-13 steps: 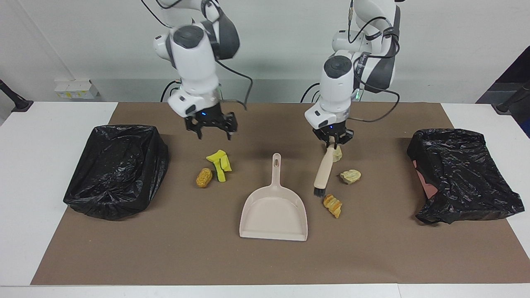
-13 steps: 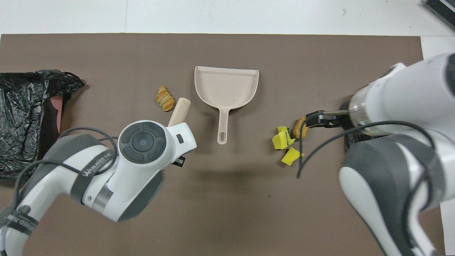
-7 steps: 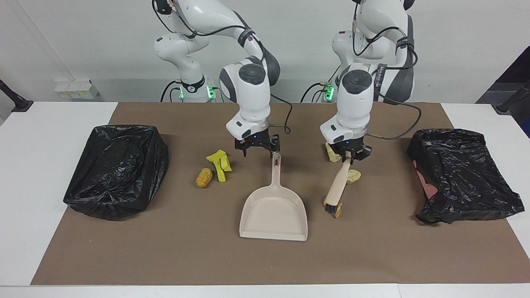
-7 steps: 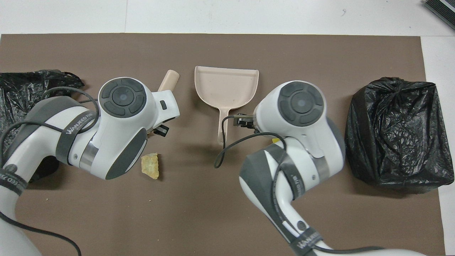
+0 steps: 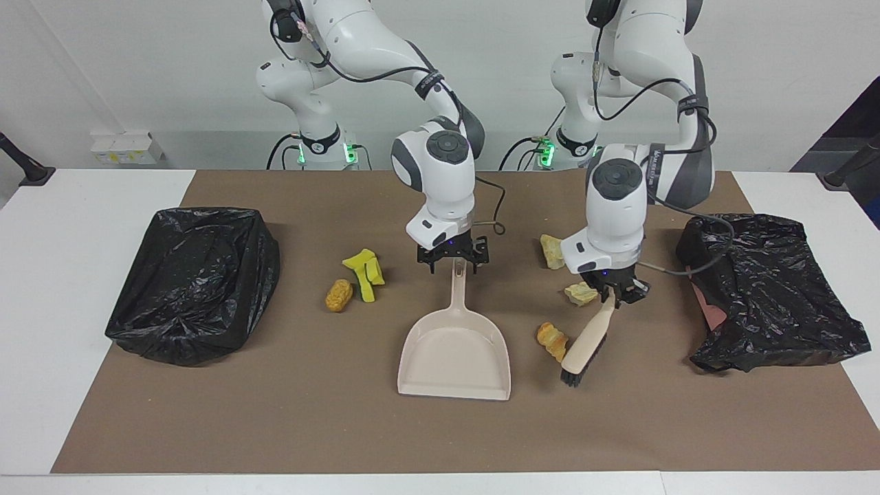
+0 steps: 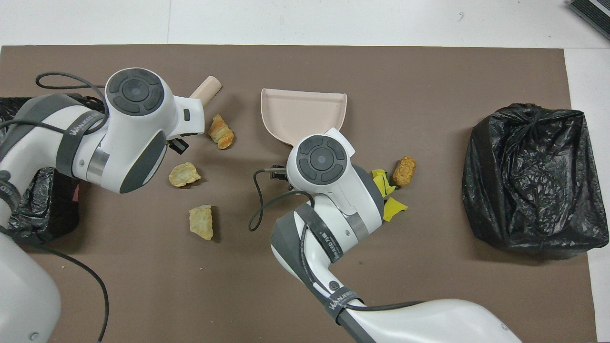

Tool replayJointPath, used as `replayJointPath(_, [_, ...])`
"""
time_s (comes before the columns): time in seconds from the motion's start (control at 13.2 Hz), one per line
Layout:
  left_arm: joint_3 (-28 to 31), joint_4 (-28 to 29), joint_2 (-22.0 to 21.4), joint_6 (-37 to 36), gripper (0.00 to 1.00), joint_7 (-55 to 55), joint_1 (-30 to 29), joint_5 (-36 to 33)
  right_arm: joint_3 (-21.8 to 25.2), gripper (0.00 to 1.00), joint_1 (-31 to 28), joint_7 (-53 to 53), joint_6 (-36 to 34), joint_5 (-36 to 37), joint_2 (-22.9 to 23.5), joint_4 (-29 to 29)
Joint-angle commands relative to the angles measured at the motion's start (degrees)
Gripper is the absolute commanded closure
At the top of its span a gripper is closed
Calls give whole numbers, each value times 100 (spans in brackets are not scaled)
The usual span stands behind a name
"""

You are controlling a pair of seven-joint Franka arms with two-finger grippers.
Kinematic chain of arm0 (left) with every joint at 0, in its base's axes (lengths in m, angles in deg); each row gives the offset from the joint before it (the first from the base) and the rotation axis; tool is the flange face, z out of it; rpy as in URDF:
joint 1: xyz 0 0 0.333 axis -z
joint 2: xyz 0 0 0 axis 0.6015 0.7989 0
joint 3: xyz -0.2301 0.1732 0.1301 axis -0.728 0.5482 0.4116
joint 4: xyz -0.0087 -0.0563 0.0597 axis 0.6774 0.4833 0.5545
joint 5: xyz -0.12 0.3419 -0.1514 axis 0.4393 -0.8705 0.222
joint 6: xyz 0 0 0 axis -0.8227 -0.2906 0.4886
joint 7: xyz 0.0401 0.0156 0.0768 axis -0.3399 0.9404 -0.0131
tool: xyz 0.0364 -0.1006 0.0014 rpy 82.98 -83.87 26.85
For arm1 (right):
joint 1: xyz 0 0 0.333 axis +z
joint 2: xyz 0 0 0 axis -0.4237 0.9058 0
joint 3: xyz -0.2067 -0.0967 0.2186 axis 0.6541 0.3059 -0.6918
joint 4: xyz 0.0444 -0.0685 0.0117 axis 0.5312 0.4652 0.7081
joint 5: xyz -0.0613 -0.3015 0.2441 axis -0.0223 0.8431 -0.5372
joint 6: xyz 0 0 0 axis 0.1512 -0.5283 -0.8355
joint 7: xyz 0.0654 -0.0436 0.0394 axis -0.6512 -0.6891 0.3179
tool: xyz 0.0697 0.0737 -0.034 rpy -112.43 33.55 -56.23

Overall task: Sweep and dump trash in bin
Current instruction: 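Grasp the dustpan handle with the right gripper while the left gripper positions the brush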

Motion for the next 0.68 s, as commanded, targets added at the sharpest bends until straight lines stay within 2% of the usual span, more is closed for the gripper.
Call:
replayJointPath(0.0, [-74,-105,182,237,100,-302,-124,-65,-99,0,-45,191,122,-160,156,-119])
replayJointPath(0.15, [-65,-62,253,440,100,-302,-124,-65,-99,0,-80,315,131,-160,156,-119])
replayJointPath(0.23, [-74,43,271,492,100,-328,-115,-65,-90,17,-80,315,131,-160,156,-110])
replayJointPath(0.3, [-74,140,262,562,100,-381,-98,-65,-90,42,-89,324,131,-134,156,-84])
replayJointPath(0.38, [-83,219,236,511,100,-468,-98,-65,-90,75,-106,315,113,-108,156,-84])
replayJointPath(0.46, [-74,246,210,423,100,-660,-63,-56,-90,100,-107,306,104,-108,156,-101])
replayJointPath(0.61, [-74,246,174,46,100,-1484,-27,-65,-82,100,-133,271,96,-73,173,-128])
